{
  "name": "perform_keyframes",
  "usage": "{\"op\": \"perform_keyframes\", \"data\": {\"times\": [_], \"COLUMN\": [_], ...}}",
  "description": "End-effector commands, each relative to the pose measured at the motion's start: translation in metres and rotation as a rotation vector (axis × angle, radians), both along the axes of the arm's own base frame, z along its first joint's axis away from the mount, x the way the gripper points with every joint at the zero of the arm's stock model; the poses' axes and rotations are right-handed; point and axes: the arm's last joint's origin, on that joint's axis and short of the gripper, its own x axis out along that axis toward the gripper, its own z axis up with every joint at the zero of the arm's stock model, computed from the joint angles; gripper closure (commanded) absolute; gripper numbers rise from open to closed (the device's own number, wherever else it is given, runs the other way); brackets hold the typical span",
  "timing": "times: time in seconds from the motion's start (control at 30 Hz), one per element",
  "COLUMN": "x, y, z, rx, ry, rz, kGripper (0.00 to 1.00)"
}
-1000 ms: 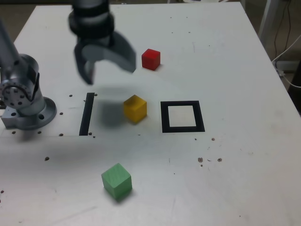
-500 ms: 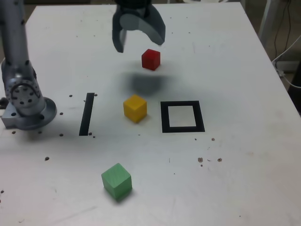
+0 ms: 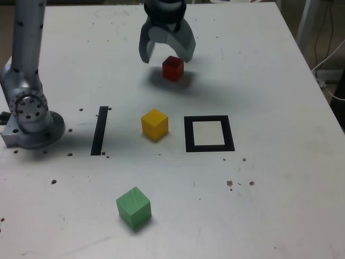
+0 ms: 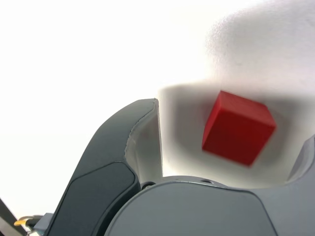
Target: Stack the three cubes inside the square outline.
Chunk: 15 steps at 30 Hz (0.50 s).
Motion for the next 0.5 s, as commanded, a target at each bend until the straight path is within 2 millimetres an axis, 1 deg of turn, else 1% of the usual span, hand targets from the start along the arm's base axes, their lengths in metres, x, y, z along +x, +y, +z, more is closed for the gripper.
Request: {"op": "perform_keyframes", "data": {"times": [0.0, 0.13, 0.3, 0.37, 0.47], "x": [0.002, 0.002, 0.001, 0.002, 0.002], "y": [0.001, 0.001, -0.004, -0.005, -0.007], "z": [-0.01, -0.02, -0.018, -0.016, -0.016], "rx": [-0.001, 0.0, 0.003, 0.003, -0.001], "ry": [0.008, 0.009, -0.004, -0.01, -0.026], "rz": [-0.002, -0.01, -0.029, -0.036, -0.048], "kGripper": [0.08, 0.13, 0.19, 0.24, 0.34]}}
